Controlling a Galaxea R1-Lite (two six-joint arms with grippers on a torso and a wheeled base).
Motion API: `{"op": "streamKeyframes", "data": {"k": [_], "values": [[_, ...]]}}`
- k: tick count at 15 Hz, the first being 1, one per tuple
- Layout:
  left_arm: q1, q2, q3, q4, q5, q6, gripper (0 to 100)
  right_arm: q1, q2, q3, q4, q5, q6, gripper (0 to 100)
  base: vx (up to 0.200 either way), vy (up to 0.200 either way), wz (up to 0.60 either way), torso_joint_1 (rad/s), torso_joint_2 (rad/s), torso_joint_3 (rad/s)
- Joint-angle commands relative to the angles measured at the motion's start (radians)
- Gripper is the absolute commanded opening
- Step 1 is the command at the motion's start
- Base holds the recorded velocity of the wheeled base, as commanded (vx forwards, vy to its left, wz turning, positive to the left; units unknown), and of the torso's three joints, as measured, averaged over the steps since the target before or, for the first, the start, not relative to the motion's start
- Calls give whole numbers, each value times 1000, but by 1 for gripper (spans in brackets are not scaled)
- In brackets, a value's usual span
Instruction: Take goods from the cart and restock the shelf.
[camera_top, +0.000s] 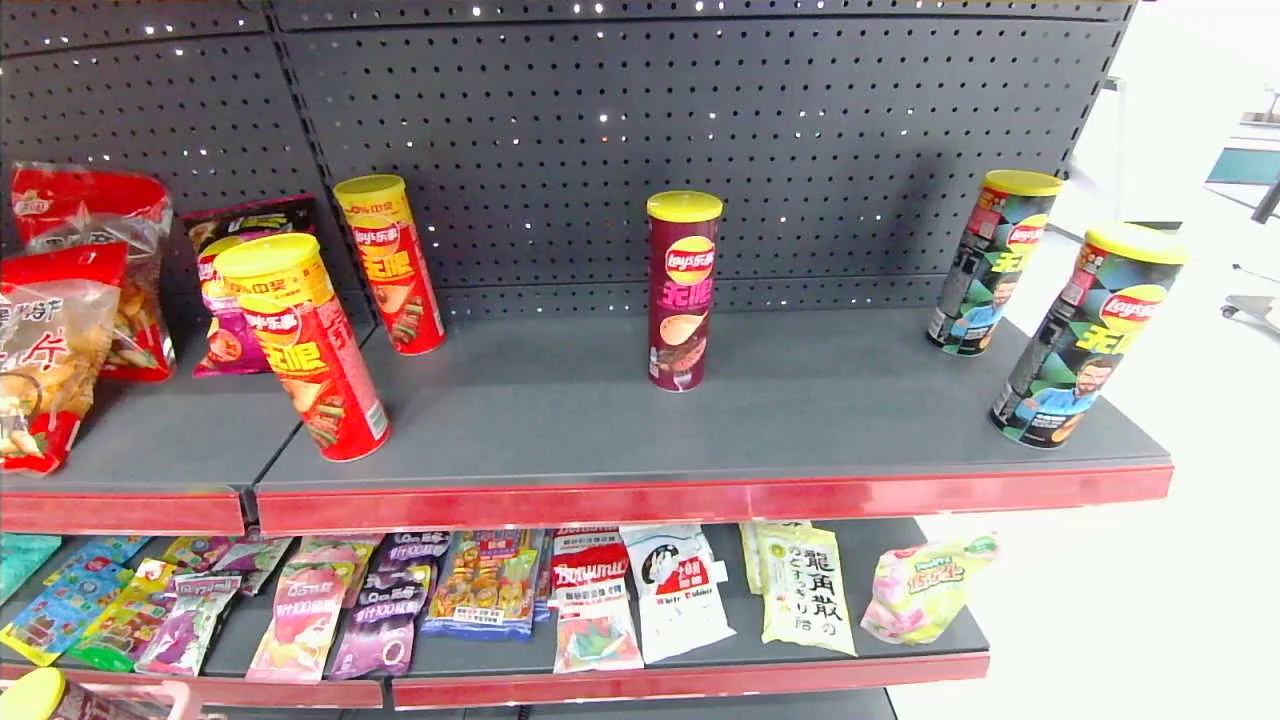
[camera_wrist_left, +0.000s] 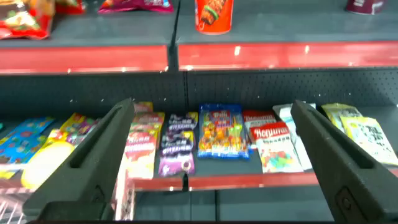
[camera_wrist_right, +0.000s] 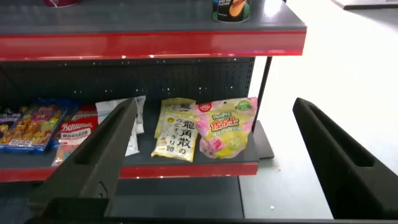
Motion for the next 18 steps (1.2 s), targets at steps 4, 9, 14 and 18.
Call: {"op": "streamKeyframes", "data": {"k": [4, 9, 14, 18], "values": [[0, 1, 0, 0, 0, 0, 100, 0, 1, 0, 1, 0, 1, 100, 0, 0, 300, -7, 1, 2], [0, 1, 0, 0, 0, 0, 100, 0, 1, 0, 1, -1, 1, 100, 0, 0, 600, 9, 6, 2], [0, 1, 0, 0, 0, 0, 100, 0, 1, 0, 1, -1, 0, 100, 0, 0, 600, 0, 2, 0], [0, 1, 0, 0, 0, 0, 100, 0, 1, 0, 0, -1, 1, 100, 0, 0, 450, 1, 2, 3]]}}
